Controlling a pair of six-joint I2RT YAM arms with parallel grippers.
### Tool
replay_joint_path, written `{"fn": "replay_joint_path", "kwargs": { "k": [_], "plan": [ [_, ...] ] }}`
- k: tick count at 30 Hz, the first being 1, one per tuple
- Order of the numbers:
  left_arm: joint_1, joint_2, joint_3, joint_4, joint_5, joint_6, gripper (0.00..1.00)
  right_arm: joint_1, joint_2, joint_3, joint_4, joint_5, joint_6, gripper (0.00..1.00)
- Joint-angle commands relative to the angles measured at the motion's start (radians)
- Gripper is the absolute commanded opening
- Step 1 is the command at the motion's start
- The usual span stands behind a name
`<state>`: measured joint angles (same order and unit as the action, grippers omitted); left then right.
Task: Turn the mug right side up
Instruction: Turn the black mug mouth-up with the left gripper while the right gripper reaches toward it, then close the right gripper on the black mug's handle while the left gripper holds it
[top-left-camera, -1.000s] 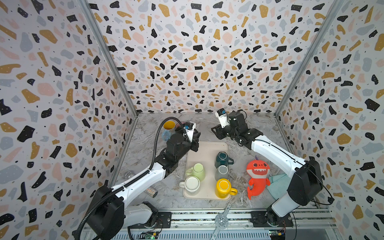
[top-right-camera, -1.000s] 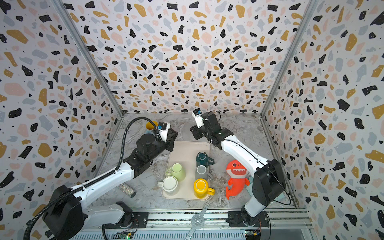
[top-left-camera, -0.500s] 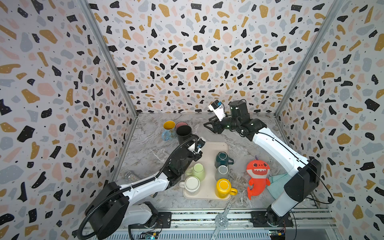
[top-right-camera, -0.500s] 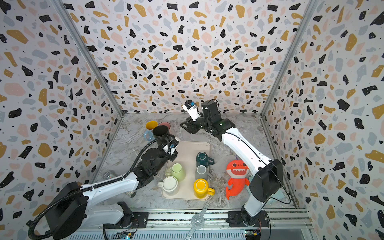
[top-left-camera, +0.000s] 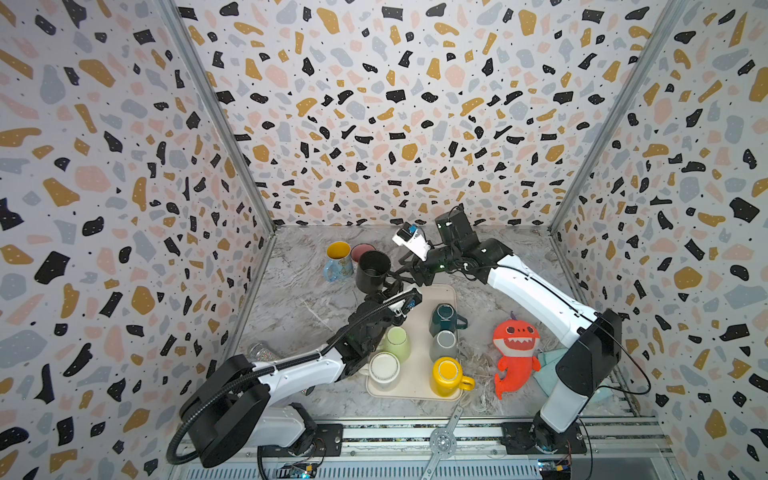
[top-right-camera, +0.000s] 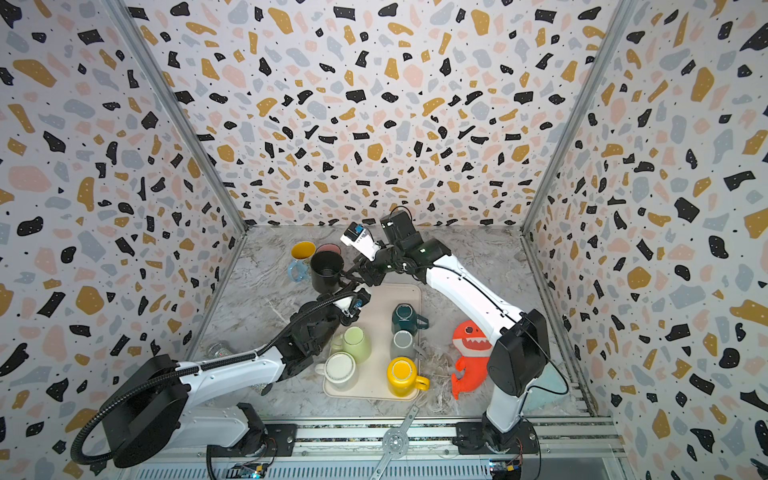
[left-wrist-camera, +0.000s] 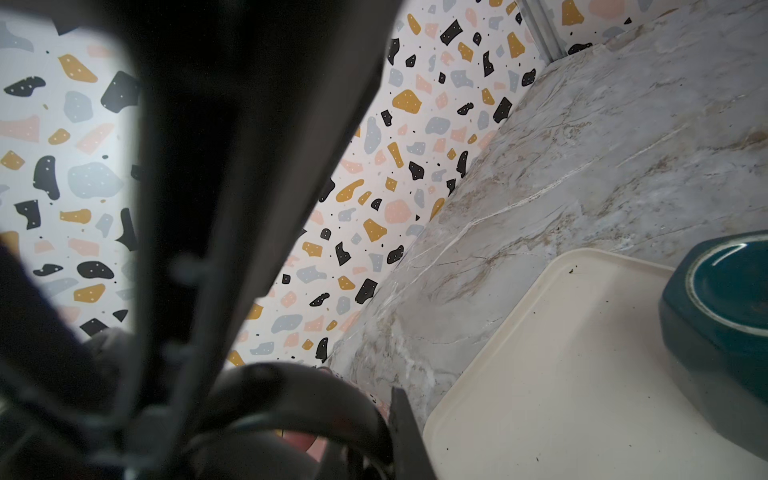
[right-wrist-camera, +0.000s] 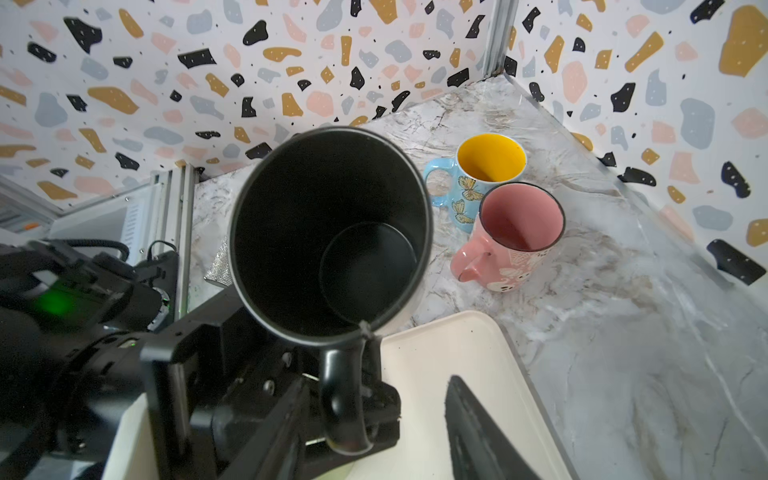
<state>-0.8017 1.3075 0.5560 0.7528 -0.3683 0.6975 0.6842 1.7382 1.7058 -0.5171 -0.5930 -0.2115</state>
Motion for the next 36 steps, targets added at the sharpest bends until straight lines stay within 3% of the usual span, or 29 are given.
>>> {"fn": "replay_joint_path", "kwargs": {
  "k": [1, 6, 25, 26, 29, 35, 36],
  "plan": [
    [-0.004, -0.020, 0.026, 0.124, -0.019, 0.058, 0.00, 0.012, -0.001, 0.047, -0.067, -0.048, -0.045, 0.55],
    [-0.005, -0.030, 0.028, 0.115, -0.002, 0.069, 0.00, 0.019, 0.036, 0.084, -0.121, -0.057, -0.065, 0.54],
    [-0.010, -0.056, -0.003, 0.164, 0.056, 0.110, 0.00, 0.032, 0.127, 0.155, -0.212, -0.077, -0.080, 0.38],
    [-0.010, -0.056, -0.003, 0.164, 0.053, 0.113, 0.00, 0.033, 0.127, 0.155, -0.211, -0.074, -0.078, 0.34],
    [-0.011, -0.055, -0.004, 0.161, 0.042, 0.118, 0.00, 0.032, 0.131, 0.154, -0.205, -0.058, -0.067, 0.02],
    [-0.010, -0.057, 0.000, 0.172, 0.007, 0.110, 0.00, 0.030, 0.136, 0.143, -0.178, -0.047, -0.038, 0.00],
    [-0.011, -0.059, 0.005, 0.171, -0.005, 0.095, 0.04, 0.030, 0.135, 0.136, -0.167, -0.046, -0.031, 0.00]
  ]
}}
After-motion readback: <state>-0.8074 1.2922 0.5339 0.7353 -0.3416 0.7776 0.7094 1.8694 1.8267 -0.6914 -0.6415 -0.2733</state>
